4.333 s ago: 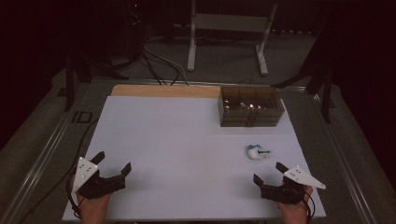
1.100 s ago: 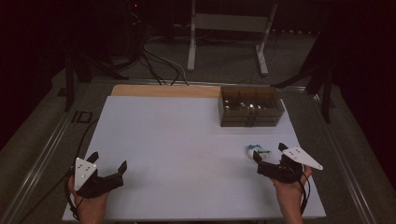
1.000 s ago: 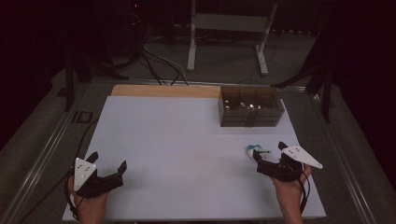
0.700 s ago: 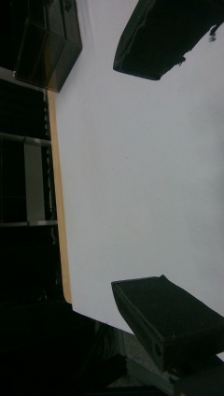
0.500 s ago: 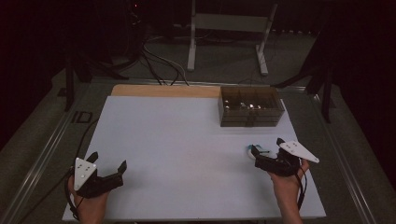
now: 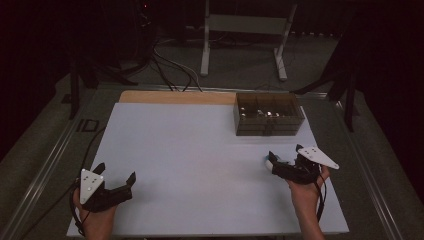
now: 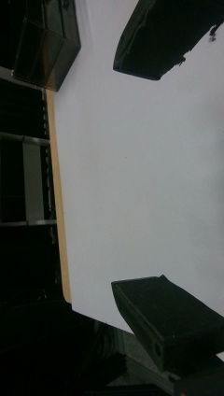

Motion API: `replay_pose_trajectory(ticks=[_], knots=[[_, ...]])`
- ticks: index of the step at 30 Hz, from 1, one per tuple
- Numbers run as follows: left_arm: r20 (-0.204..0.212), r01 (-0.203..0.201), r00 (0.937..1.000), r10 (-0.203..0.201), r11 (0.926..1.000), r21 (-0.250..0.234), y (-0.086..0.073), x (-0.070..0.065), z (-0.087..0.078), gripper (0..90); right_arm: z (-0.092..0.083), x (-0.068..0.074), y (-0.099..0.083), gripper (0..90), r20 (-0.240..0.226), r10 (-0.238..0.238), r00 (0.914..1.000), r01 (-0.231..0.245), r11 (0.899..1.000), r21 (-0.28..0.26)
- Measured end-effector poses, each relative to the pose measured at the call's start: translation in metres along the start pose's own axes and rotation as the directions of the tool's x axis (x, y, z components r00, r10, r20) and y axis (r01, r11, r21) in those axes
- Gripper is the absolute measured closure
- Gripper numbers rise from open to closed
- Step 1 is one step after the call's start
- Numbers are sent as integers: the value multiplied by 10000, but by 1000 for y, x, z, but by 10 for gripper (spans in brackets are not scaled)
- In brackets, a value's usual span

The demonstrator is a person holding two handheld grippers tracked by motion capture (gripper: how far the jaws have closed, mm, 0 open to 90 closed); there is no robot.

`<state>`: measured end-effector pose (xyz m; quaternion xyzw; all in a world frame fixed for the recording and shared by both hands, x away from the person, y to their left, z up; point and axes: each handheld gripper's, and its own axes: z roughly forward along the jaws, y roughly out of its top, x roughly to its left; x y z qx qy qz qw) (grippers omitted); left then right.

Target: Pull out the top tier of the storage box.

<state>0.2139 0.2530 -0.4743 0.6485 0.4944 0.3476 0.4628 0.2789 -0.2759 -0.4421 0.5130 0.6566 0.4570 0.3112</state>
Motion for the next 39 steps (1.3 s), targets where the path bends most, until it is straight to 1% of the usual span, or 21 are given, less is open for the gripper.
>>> replay_pose_trajectory(ticks=[18,30,34,39], knots=[[11,-12,10000,12,10000,28,0,-1,0,11,15,-5,7,2,207,-153,9997,152,9999,49],[4,-36,10000,36,10000,12,0,-2,0,11,24,-7,13,2,334,-38,9994,42,9999,-108],[-2,-24,10000,24,10000,19,0,-2,1,11,28,-6,16,2,286,98,9995,-94,9999,-145],[-9,-33,10000,33,10000,24,0,-2,1,11,33,-5,20,2,266,126,9996,-120,9997,-205]])
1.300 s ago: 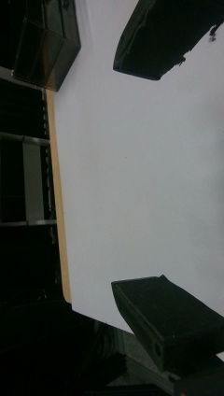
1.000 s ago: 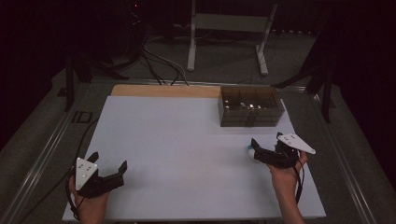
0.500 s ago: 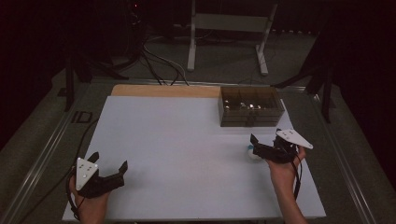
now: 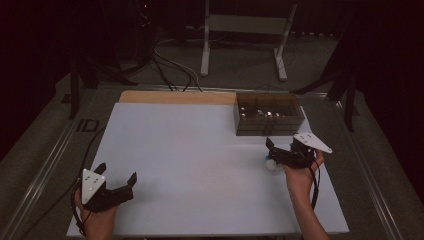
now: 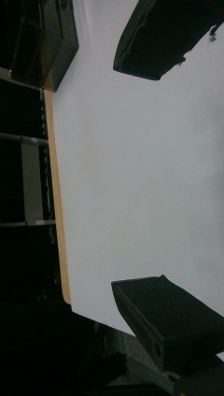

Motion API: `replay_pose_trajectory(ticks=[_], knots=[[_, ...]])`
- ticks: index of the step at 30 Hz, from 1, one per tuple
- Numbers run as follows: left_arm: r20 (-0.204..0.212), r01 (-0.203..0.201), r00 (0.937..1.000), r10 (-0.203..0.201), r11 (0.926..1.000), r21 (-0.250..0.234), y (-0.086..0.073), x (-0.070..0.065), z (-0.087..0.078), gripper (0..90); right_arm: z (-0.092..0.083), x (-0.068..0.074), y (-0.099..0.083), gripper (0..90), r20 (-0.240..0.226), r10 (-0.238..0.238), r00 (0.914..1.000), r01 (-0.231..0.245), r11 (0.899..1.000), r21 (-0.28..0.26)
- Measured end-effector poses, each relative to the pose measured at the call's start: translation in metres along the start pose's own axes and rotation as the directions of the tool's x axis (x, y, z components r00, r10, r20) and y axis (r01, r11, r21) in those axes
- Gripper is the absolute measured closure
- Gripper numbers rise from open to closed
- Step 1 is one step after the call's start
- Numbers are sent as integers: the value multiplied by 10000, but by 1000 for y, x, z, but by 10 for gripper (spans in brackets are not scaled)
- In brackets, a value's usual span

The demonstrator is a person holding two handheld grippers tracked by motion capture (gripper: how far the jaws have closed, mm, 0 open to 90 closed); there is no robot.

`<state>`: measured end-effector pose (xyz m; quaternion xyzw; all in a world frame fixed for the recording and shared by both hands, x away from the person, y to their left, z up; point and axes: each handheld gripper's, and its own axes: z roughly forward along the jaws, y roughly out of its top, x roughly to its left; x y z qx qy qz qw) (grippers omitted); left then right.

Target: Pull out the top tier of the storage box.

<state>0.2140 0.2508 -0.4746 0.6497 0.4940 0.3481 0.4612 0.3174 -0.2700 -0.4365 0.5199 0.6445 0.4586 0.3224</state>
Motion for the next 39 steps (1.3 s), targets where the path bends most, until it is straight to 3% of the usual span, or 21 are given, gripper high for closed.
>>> replay_pose_trajectory(ticks=[10,19,39], knots=[[-12,-21,10000,21,10000,19,0,0,0,11,10,-1,6,2,28,198,9998,-198,9998,-57],[-25,0,10000,0,10000,14,0,0,0,11,19,-5,8,3,355,193,9992,-187,9997,-170],[-12,-27,10000,27,10000,21,0,-1,1,11,44,-9,3,3,704,-184,9973,179,9998,71]])
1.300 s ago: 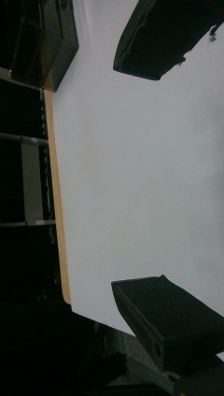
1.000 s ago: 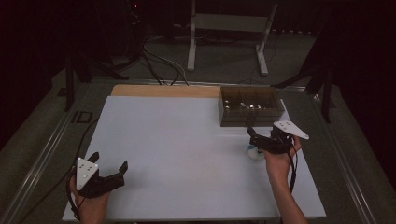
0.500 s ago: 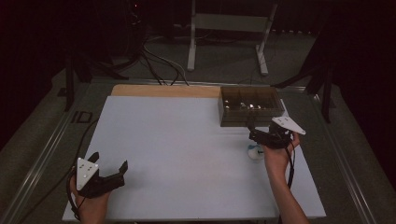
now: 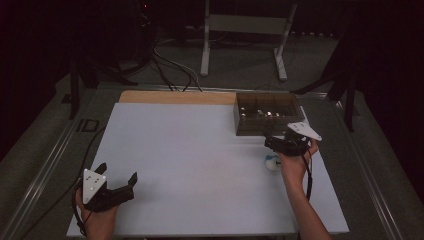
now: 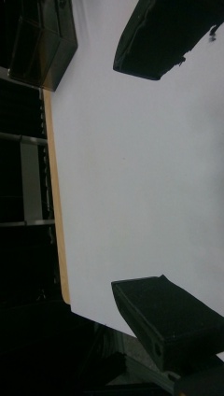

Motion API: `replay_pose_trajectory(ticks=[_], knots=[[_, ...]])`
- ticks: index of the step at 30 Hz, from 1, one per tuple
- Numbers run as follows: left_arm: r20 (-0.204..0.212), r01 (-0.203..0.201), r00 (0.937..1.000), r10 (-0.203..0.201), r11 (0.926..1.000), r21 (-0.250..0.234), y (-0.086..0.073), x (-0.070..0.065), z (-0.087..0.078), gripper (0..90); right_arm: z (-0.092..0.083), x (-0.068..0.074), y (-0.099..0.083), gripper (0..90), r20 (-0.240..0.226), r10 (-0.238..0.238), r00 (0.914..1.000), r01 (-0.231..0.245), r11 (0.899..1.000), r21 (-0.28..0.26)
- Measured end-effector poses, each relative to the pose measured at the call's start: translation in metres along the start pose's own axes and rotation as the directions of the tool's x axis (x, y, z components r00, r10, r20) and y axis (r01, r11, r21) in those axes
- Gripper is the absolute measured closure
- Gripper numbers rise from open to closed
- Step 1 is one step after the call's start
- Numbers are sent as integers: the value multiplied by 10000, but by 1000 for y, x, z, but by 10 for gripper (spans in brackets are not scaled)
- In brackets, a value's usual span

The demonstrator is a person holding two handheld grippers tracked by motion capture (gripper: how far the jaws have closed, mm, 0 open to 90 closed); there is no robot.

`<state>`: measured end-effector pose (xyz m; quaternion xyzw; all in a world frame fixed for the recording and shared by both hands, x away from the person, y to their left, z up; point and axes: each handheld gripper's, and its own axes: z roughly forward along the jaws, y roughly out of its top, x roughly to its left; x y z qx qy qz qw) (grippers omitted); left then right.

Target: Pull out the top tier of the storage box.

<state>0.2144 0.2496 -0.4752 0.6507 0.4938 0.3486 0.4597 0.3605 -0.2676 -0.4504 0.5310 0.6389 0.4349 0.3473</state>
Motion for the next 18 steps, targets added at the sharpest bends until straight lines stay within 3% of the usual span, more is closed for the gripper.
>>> replay_pose_trajectory(ticks=[18], knots=[[31,-24,10000,24,10000,-11,0,-1,0,11,18,-2,1,4,119,385,9992,-384,9993,-42]])
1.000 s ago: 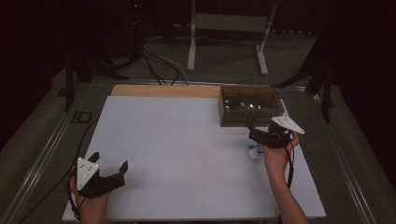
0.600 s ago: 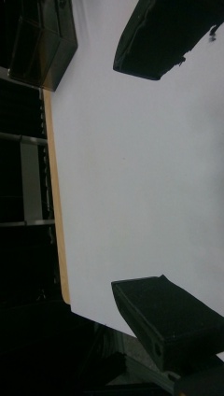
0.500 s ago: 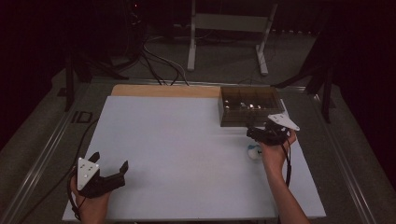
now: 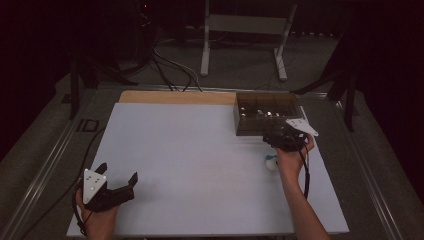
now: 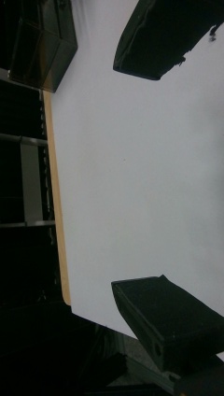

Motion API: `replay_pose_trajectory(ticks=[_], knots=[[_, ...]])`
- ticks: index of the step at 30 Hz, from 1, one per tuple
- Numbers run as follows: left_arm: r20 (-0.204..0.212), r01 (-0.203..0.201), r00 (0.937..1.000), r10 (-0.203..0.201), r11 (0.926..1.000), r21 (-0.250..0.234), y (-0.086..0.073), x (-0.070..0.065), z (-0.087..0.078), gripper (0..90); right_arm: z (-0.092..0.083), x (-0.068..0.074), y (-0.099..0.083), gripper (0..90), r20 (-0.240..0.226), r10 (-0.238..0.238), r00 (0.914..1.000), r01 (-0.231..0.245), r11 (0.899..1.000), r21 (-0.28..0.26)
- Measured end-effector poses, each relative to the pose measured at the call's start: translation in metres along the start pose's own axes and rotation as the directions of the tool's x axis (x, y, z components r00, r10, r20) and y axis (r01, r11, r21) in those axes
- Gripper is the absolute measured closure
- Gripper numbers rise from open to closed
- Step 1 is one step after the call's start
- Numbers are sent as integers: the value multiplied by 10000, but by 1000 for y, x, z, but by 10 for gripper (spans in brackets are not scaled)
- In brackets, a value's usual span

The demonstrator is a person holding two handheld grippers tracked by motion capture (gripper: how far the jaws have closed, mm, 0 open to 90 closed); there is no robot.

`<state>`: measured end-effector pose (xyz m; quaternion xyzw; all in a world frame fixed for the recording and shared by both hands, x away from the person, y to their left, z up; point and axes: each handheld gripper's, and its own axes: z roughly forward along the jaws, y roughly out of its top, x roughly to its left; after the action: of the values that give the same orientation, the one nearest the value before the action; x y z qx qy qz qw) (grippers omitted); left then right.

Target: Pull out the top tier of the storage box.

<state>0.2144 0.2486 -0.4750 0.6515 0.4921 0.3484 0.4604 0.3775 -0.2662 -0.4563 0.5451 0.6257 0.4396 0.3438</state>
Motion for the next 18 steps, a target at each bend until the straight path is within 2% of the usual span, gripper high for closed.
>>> replay_pose_trajectory(ticks=[8,11,12,18], knots=[[11,-13,10000,13,10000,13,0,-1,1,11,6,-5,-2,17,267,218,9994,-221,9997,127],[11,-25,10000,25,10000,13,0,-1,1,11,8,-5,-1,21,507,226,9985,-235,9996,179],[9,-15,10000,15,10000,11,0,-1,1,11,8,-5,0,48,605,222,9979,-235,9995,211],[3,-24,10000,24,10000,12,0,-1,0,11,13,-1,4,89,842,-196,9963,149,9984,554]])
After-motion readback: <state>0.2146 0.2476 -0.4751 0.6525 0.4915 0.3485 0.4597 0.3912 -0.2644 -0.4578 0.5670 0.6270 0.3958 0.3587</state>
